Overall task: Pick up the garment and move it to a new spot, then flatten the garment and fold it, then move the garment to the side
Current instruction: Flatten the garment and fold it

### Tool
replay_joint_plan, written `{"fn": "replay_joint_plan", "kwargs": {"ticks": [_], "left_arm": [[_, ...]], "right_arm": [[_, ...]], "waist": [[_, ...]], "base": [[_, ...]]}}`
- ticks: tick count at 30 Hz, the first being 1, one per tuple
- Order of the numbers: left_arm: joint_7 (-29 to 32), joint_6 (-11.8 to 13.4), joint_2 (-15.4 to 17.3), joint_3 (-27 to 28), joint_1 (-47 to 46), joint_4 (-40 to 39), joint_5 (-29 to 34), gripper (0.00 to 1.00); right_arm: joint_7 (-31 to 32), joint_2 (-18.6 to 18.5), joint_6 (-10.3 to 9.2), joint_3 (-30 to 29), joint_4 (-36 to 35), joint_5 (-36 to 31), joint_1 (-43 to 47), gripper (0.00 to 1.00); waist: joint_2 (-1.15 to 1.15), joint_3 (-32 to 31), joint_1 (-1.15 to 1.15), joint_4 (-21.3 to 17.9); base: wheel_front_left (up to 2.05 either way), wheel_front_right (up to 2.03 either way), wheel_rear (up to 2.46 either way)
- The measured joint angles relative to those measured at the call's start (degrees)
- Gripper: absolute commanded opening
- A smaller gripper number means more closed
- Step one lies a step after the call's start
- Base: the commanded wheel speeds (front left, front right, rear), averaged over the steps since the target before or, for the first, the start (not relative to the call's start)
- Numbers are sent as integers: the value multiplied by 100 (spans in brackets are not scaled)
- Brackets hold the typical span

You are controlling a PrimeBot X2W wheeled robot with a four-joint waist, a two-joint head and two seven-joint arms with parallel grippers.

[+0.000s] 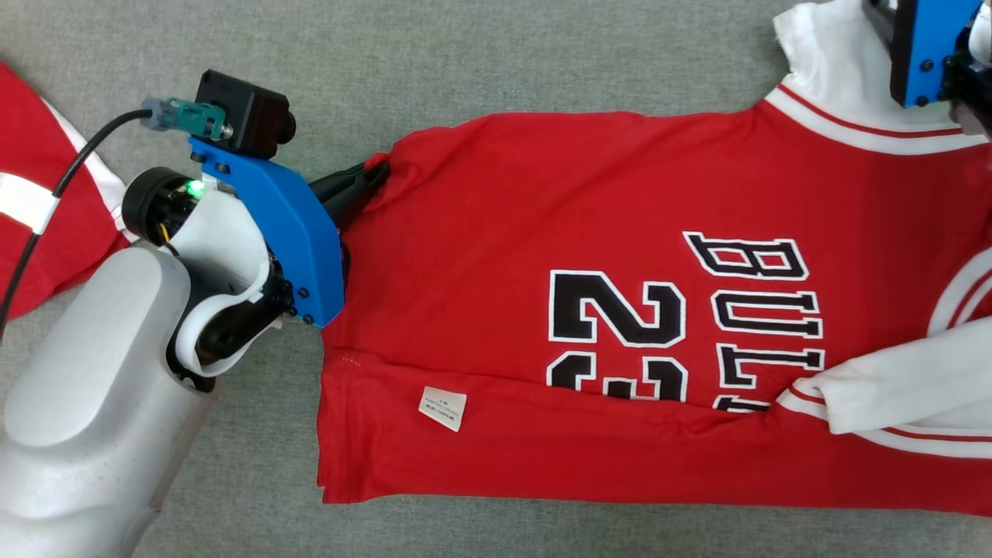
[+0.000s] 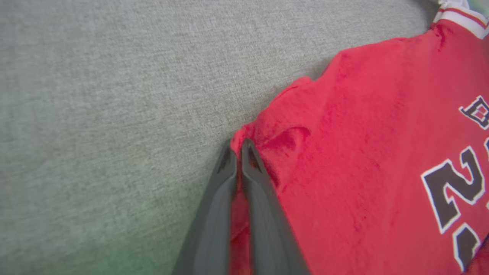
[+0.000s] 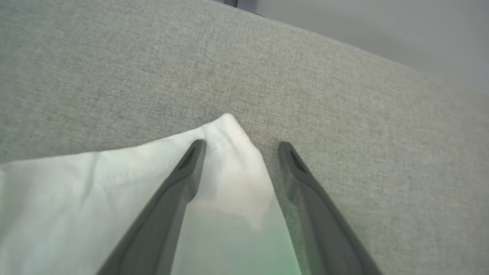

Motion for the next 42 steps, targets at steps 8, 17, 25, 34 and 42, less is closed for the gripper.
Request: {"fn": "replay_joint_plan", "kwargs": {"ticks": [8,17,25,34,42], "left_arm": [[-388,-26,-70,38,-179,233,108,0],[-1146,37,-70,259,-21,523,182,0],[-1959,4,-64,394,446,550,155,0],[-3040,-93,76,261,1066,432,297,0],[-3813,-99,349,-20,1573,467,390,0]], "right_arm": [[87,-20,-3,38,-201,77,19,0],[-681,136,1,-445,-621,657,368,0],[-988,-76,0,-460,-1384,1362,1140,0],[-849,-304,0,-495,-2680,2339,2694,0],[-557,-294,0,-993,-3960,2794,4270,0]], "waist": [[0,167,-2,27],[0,10,-1,-217],[0,-356,0,-389],[0,-868,-1,-512],[0,-1246,-1,-617]], "base": [[0,0,0],[0,0,0],[0,0,0],[0,0,0],[0,0,0]]}}
